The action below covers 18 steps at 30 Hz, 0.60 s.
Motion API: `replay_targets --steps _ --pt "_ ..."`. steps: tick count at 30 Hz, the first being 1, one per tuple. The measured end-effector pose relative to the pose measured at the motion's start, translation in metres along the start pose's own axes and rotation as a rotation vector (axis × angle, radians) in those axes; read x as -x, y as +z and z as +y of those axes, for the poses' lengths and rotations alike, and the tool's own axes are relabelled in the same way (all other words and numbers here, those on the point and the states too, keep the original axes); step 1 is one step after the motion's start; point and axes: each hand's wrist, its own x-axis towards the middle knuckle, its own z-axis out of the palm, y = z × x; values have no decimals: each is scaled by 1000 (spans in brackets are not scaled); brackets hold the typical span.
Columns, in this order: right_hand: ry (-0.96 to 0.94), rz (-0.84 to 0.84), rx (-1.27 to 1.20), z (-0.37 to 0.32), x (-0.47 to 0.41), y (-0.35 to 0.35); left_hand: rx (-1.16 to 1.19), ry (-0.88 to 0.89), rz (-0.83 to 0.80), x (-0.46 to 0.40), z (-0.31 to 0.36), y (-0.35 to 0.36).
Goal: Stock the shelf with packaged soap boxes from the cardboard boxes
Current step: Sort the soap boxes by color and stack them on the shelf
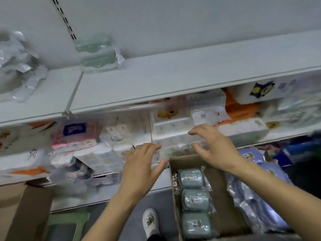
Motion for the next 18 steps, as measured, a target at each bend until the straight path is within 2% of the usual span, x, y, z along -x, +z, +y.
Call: replay_targets --steps 5,12,15,18 --pt "270 -292 98 53 70 34 100 -113 -309 38 9 76" --pt "438 -629 159 116 134 120 179 -135 -631 35 1 182" --pt "436 -682 167 135 147 161 215 -209 -648 16 -16 230" --pt "451 -686 52 150 151 198 207 -324 -604 -11 -30 275"
